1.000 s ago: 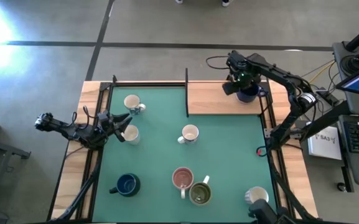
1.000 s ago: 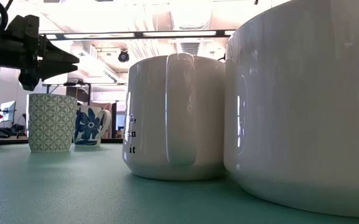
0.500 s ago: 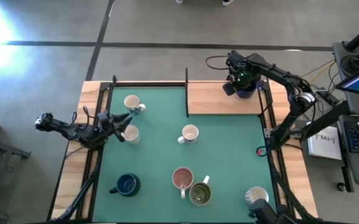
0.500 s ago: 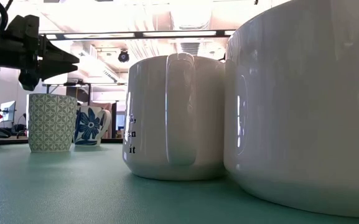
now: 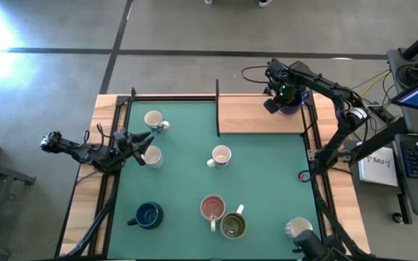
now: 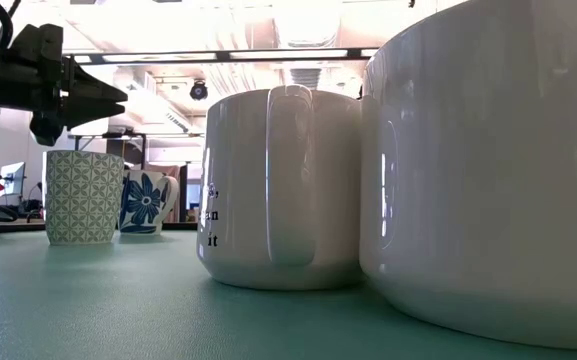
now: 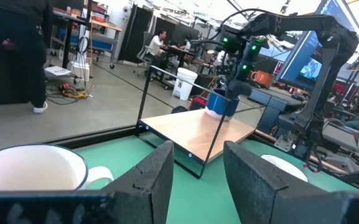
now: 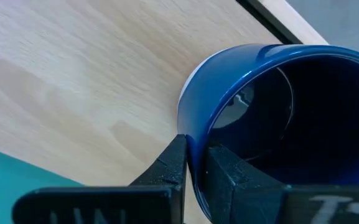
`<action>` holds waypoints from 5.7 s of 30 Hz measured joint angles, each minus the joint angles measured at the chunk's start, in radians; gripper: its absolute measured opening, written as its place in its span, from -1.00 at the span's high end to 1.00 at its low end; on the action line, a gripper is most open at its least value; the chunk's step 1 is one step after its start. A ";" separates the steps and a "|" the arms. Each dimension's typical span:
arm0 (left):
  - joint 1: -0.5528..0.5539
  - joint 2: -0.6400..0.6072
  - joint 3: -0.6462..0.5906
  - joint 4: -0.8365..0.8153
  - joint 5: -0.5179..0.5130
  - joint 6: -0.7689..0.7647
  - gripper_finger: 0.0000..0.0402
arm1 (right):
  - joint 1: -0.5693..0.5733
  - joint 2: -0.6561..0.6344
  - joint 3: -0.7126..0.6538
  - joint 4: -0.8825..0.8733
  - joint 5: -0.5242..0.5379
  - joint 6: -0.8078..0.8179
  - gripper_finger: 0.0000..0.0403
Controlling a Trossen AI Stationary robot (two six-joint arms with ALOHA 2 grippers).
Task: Place coffee mugs
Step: Put the blue mug on the shelf, then put the red white pattern mug on the shelf
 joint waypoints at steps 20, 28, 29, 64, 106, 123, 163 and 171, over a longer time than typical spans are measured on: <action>0.000 0.000 0.000 0.000 0.000 0.000 0.39 | -0.037 0.000 -0.001 0.095 -0.005 0.023 0.88; 0.000 0.000 0.000 0.000 0.000 0.000 0.39 | -0.037 0.000 -0.001 0.071 -0.011 0.023 0.88; 0.000 0.000 0.000 0.000 0.000 0.000 0.39 | -0.037 0.000 -0.001 0.066 -0.016 0.023 0.88; 0.000 0.000 0.000 0.000 0.000 0.000 0.39 | 0.041 -0.183 0.116 -0.131 -0.031 0.129 0.34; 0.000 0.000 0.000 0.000 0.000 0.000 0.39 | 1.476 -0.213 -0.141 -0.006 -0.231 1.510 0.23; 0.000 0.000 0.000 -0.001 0.000 0.000 0.39 | 1.760 -0.111 -0.127 0.206 -0.324 2.129 0.21; 0.000 0.002 0.000 0.000 0.000 0.000 0.39 | 1.777 -0.020 -0.085 0.056 -0.286 1.917 0.92; 0.000 0.002 0.000 0.000 0.000 0.000 0.39 | 1.614 -0.057 -0.085 -0.024 -0.262 1.592 0.93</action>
